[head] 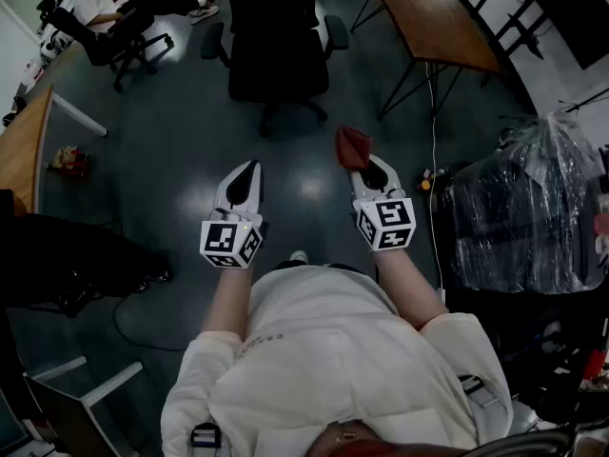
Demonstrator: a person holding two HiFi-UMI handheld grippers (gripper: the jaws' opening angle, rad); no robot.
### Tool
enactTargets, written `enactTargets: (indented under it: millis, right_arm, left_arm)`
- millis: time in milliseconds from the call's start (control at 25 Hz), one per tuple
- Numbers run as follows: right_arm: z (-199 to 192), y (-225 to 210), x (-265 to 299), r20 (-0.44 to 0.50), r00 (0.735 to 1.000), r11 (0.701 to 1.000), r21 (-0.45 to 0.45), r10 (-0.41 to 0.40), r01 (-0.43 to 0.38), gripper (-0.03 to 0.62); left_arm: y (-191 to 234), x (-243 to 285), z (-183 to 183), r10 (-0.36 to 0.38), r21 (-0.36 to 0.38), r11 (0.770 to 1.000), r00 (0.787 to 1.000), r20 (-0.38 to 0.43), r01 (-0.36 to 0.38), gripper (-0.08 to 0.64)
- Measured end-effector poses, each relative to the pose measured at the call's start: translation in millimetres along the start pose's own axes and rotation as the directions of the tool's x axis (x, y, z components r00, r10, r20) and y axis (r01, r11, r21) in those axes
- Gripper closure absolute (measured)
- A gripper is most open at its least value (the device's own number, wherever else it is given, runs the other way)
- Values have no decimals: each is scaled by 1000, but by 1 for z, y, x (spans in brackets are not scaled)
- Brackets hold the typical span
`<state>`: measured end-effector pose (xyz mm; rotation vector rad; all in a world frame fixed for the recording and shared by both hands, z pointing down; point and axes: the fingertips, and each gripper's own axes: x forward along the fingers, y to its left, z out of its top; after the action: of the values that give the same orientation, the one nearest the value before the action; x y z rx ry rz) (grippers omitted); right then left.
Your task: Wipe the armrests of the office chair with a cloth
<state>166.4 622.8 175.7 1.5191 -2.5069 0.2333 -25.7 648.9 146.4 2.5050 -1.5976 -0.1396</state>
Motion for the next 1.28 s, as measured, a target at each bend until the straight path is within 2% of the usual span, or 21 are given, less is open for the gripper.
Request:
enactTargets:
  millis: [400,680,880,1040,1280]
  right_arm:
    - [-5,0,12,-13,1000,1000,2,-8,8,546]
    - [-4,-14,22,1,996,996,18,-85,85,546]
    - [-20,-32,34,-42,991,991,33,-125,127,546]
    - [-31,-60,58,-74,983,983,65,-169,174,546]
    - [-36,-120,124,-96,986,984,98,-140,149,546]
  left_arm:
    - [9,8,-5,-12,-7,1000,1000,-7,12,543]
    - [20,20,-11,-35,-25,999,999,-18,35,543]
    - [26,37,-31,-42,-57,998,997,-60,39,543]
    - [38,67,-50,-37,-77,997,994,-99,30,543]
    - [49,153,-69,-37,-91,996,989,-140,25,543]
